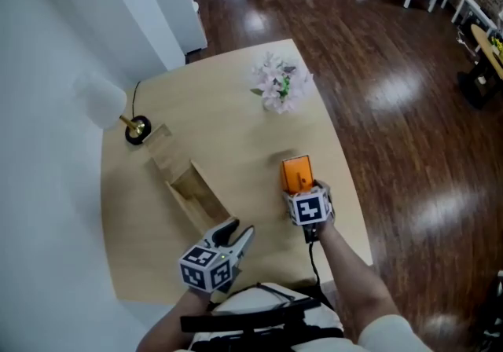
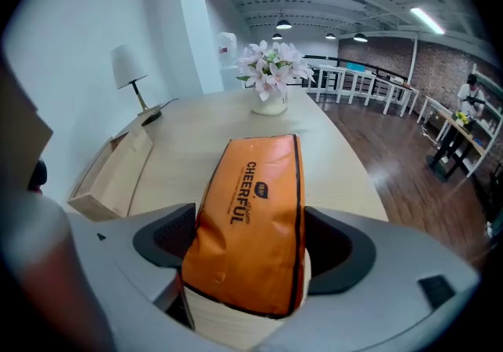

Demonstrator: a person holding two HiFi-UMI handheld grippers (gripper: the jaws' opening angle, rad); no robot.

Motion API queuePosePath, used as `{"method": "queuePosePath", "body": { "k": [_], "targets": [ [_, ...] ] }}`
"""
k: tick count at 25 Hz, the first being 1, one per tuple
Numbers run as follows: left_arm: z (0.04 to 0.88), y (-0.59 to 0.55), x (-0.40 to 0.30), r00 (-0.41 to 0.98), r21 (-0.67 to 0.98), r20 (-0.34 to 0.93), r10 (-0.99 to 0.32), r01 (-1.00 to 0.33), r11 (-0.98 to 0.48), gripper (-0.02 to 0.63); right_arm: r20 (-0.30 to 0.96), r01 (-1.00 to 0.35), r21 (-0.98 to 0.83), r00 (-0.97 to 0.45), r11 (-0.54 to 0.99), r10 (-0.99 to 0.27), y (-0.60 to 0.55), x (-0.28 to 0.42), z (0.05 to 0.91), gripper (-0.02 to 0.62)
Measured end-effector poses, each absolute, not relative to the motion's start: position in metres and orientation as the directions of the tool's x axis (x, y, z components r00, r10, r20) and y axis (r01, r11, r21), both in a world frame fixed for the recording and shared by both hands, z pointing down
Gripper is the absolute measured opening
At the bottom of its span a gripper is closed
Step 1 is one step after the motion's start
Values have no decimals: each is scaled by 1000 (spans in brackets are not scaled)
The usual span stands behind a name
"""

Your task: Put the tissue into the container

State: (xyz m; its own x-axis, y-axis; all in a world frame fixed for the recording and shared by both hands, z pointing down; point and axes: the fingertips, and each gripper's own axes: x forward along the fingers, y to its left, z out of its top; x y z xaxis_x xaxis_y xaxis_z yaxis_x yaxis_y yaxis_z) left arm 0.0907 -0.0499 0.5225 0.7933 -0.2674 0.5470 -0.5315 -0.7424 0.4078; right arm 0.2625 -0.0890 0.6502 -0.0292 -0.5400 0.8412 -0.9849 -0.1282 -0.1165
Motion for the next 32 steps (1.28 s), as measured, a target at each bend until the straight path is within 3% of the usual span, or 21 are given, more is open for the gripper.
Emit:
{"method": "queuePosePath", "body": {
  "k": [13, 18, 32],
  "targets": [
    [520, -40, 78, 805, 439, 529, -269, -531, -724, 175, 808, -982, -138, -35, -132, -588, -91, 274, 650, 429],
    [516, -42, 63, 806, 446, 516, -290, -542, -712, 175, 818, -985, -103, -3, -141, -575, -87, 270, 644, 368],
    [495, -51, 25, 822, 469, 453, -345, -549, -692, 175, 750, -986, -50, 67, -158, -658, -91, 276, 581, 363]
  ]
}}
